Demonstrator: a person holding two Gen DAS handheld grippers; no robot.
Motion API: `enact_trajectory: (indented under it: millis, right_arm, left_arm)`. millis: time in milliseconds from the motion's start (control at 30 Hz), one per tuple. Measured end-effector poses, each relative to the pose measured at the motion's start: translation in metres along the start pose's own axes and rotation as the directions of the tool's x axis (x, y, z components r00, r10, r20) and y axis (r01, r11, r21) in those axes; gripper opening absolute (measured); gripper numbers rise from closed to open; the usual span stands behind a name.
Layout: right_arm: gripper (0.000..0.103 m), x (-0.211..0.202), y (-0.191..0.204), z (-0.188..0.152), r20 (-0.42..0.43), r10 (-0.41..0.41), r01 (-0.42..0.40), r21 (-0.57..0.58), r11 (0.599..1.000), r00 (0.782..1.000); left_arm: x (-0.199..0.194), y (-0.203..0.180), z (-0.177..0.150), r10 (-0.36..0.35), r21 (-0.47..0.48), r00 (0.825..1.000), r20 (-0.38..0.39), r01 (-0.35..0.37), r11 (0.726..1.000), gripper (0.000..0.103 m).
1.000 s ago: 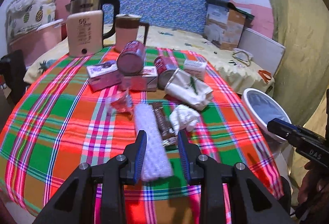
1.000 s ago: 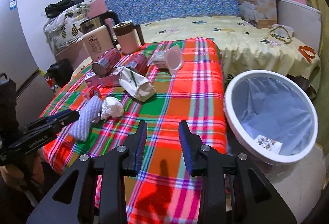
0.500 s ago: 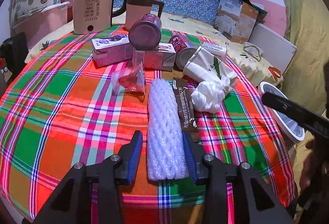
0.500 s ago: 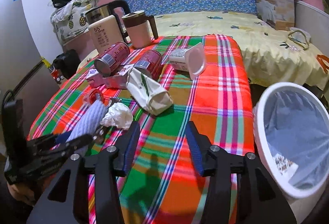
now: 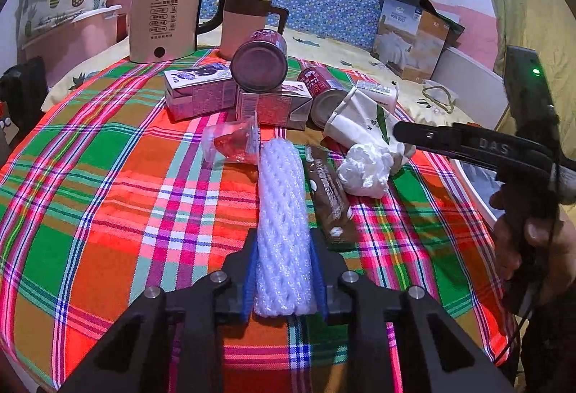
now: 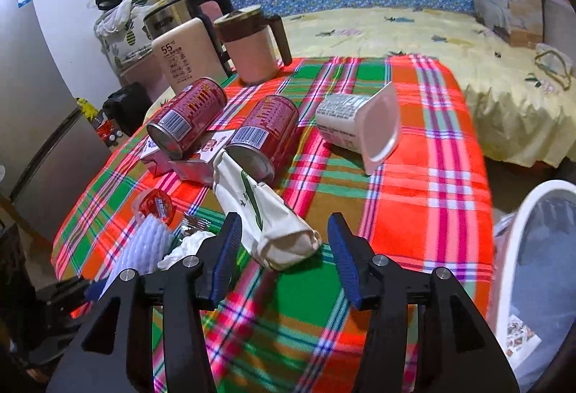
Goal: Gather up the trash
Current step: 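Grasp the white paper wrapper with the right gripper while the left grasps another foam net, then carry the wrapper and foam net over the bin and release both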
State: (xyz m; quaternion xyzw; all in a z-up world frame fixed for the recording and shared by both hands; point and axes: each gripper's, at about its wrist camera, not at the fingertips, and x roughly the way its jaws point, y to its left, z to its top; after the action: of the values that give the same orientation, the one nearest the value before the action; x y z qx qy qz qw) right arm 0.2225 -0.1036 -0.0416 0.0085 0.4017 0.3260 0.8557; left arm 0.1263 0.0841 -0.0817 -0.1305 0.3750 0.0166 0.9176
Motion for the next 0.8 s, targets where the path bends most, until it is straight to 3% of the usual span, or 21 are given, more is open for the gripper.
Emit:
enact_trajectory:
  millis: [33, 133, 800]
  right_arm:
    - [0.052, 0.002, -0.001, 0.0, -0.014, 0.013, -0.013, 0.008, 1.0, 1.0]
    - [0.033, 0.002, 0.002, -0.003, -0.029, 0.02, -0.02, 0.011, 1.0, 0.999]
    - [0.032, -0.059, 0.001, -0.034, 0.082, -0.064, 0.056, 0.098, 0.994, 0.995]
  left_arm:
    - [-0.001, 0.0, 0.0, -0.002, 0.001, 1.0, -0.001, 0.002, 1.0, 0.026]
    - [-0.003, 0.001, -0.001, -0.008, 0.001, 1.0, 0.0, 0.008, 1.0, 0.025]
    - [-0.042, -0.016, -0.005, -0.024, 0.023, 0.998, 0.056, 0.022, 0.999, 0.024]
